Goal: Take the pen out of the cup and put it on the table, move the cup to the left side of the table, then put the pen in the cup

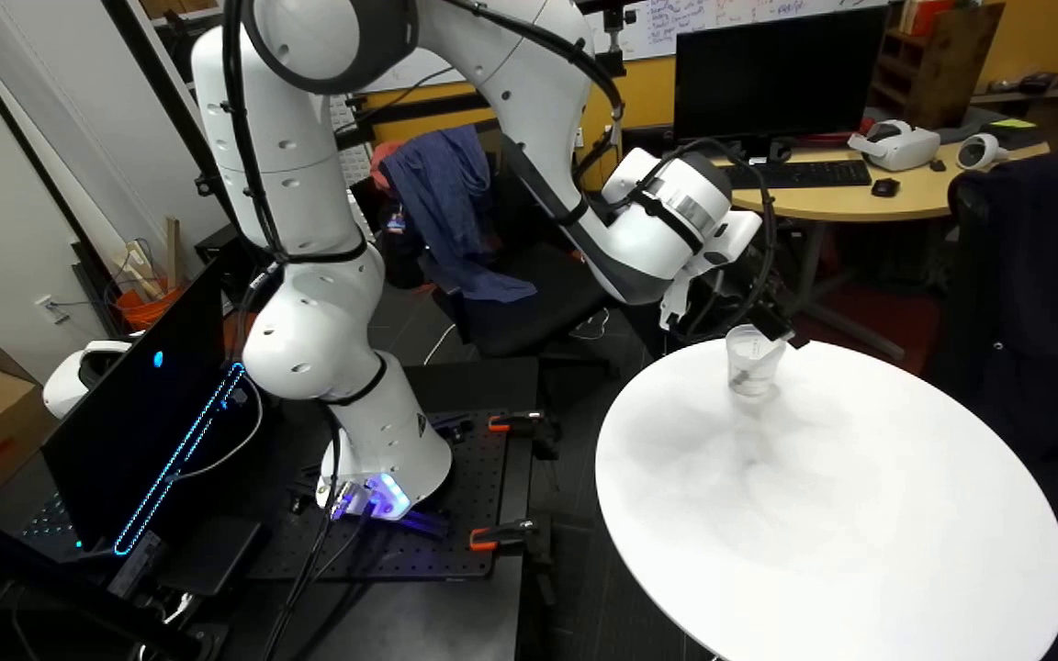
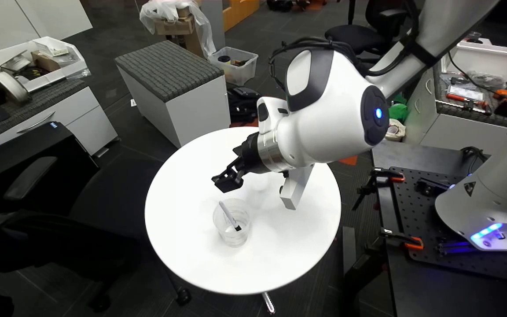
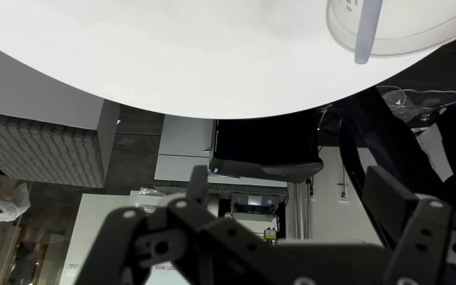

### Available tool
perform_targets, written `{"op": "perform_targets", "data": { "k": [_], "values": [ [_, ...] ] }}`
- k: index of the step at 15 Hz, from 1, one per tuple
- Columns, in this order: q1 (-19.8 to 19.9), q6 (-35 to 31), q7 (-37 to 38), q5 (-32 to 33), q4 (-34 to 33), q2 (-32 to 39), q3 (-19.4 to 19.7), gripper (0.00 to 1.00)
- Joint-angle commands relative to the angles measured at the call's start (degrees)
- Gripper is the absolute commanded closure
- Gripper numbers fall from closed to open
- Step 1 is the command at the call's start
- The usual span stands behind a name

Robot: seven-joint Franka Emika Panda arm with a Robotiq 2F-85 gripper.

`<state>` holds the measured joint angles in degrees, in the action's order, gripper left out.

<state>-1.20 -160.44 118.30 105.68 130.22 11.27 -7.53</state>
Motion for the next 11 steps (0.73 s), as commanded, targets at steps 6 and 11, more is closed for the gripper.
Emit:
{"op": "perform_targets", "data": {
  "k": [6, 11],
  "values": [
    [1.67, -0.96, 0.19, -0.03, 0.12, -0.60, 0.45, 0.00],
    [1.68, -0.96, 0.17, -0.03, 0.12, -0.28, 0.48, 0.00]
  ]
}}
